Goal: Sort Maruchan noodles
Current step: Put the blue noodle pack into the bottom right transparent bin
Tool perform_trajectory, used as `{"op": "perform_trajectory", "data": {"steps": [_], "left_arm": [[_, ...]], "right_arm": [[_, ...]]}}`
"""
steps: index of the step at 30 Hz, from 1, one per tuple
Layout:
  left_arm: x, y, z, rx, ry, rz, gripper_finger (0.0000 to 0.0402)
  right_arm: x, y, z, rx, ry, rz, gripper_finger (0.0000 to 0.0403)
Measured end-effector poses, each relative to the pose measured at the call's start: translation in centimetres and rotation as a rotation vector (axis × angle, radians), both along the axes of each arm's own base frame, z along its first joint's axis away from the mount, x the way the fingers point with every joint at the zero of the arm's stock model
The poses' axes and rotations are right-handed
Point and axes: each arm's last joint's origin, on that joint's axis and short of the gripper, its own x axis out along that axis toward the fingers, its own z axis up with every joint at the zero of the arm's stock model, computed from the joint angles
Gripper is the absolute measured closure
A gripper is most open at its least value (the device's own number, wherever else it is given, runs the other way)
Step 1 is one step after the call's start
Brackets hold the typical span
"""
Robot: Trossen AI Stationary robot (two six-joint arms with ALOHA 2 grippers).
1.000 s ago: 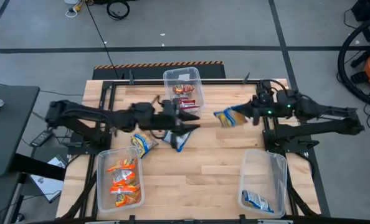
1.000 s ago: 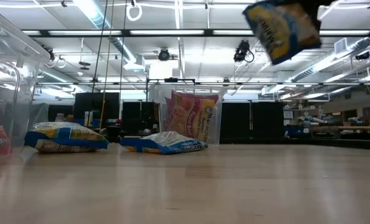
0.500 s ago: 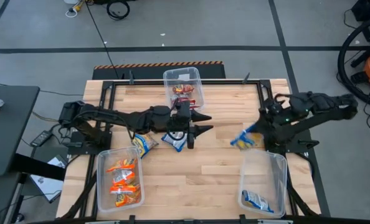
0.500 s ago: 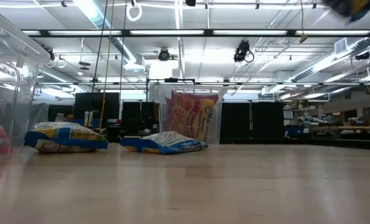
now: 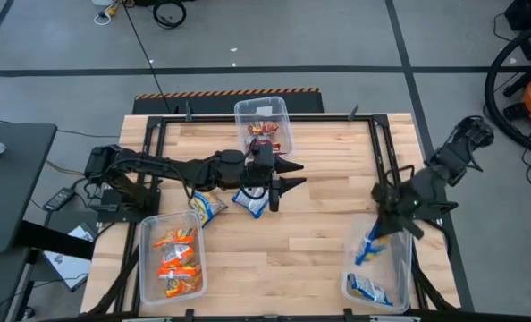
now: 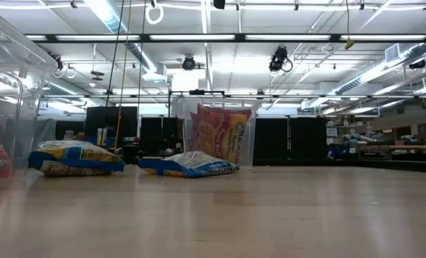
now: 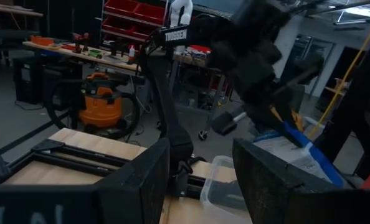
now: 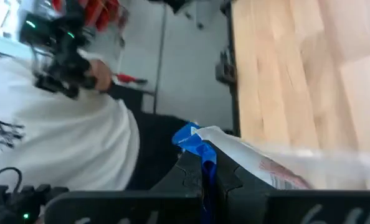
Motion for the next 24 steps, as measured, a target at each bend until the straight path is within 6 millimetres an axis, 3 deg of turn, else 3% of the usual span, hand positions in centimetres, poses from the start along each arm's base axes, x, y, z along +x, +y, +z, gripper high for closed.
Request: {"op": "perform_trajectory", "data": {"steps": [8,15,24], "left_arm": [[0.0,0.0,0.0,-0.02,-0.004,-0.002,0.0219],[0.0,0.0,0.0,-0.02,-0.004,-0.001,0.0219],[0.0,0.1,0.0,-0.02,-0.005,0.001,0.0219]], "right_arm": [[-1.5,2.3,-2.3,-0.155,0.183,-0.165,0.0401],[-1.7,4.8,-3.7,-0.233,0.119,-0.403,0.04],[-2.0,8.6,-6.1,-0.295,0.165,-0.425,0.0398]]}}
